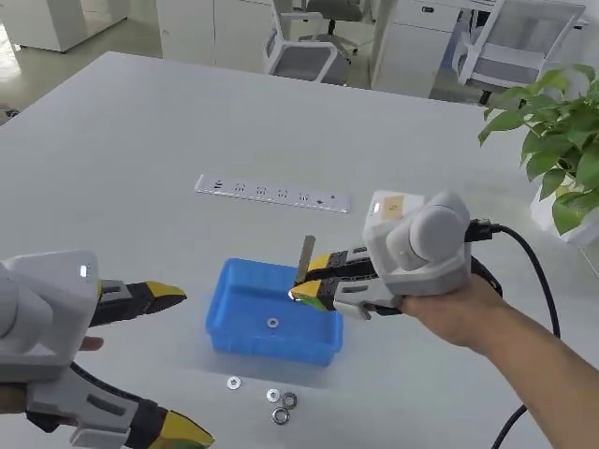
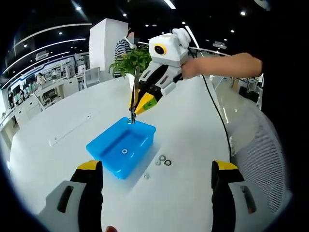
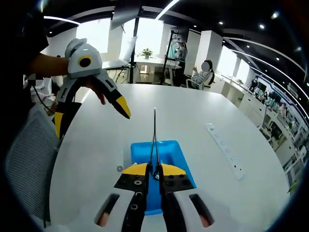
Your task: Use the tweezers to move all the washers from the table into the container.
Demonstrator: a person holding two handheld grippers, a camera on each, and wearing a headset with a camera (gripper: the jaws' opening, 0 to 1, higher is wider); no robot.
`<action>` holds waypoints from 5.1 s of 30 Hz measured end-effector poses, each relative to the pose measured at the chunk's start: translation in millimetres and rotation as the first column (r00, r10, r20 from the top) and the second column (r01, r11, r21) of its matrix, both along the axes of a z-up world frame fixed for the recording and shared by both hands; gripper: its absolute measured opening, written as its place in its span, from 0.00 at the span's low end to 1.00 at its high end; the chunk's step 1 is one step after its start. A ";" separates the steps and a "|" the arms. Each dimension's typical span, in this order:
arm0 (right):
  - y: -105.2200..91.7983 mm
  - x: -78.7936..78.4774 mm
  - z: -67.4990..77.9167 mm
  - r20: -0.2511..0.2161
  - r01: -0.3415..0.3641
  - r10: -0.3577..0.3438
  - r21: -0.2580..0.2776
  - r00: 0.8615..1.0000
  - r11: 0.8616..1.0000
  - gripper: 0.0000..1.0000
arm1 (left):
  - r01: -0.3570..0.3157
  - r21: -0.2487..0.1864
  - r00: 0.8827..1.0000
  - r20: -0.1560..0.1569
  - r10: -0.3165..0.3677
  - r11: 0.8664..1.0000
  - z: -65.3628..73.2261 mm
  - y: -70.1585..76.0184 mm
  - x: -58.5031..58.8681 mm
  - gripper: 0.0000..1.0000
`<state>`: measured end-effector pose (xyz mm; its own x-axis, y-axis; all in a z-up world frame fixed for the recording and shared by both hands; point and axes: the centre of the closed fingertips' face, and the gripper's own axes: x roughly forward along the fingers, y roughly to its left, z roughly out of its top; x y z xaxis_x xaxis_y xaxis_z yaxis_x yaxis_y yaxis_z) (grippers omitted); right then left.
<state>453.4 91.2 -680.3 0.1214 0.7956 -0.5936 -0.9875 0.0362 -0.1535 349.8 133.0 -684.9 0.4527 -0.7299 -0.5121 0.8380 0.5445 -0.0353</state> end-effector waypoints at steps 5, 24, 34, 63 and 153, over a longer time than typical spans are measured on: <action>-0.8 5.3 -10.5 -0.012 -0.009 0.009 -0.001 1.000 1.000 0.09 | -0.011 -0.001 1.000 -0.002 0.011 1.000 0.1 1.1 1.3 0.99; -0.8 10.9 -55.5 -0.069 -0.066 0.064 -0.028 0.996 0.997 0.09 | -0.014 -0.008 1.000 -0.007 0.014 1.000 0.3 -2.6 11.6 0.99; 1.2 13.2 -76.4 -0.104 -0.078 0.073 -0.049 0.992 0.996 0.09 | -0.001 -0.009 1.000 -0.006 0.001 1.000 3.5 -5.3 24.0 0.96; -2.0 12.7 -90.2 -0.123 -0.055 0.048 -0.058 0.991 0.997 0.10 | 0.152 0.079 0.986 0.053 -0.156 0.985 6.6 -41.5 93.0 0.51; -61.8 -3.4 -52.0 -0.097 0.153 -0.159 -0.058 0.983 0.986 0.45 | 0.304 0.130 0.943 0.098 -0.318 0.944 29.6 -70.7 98.4 0.05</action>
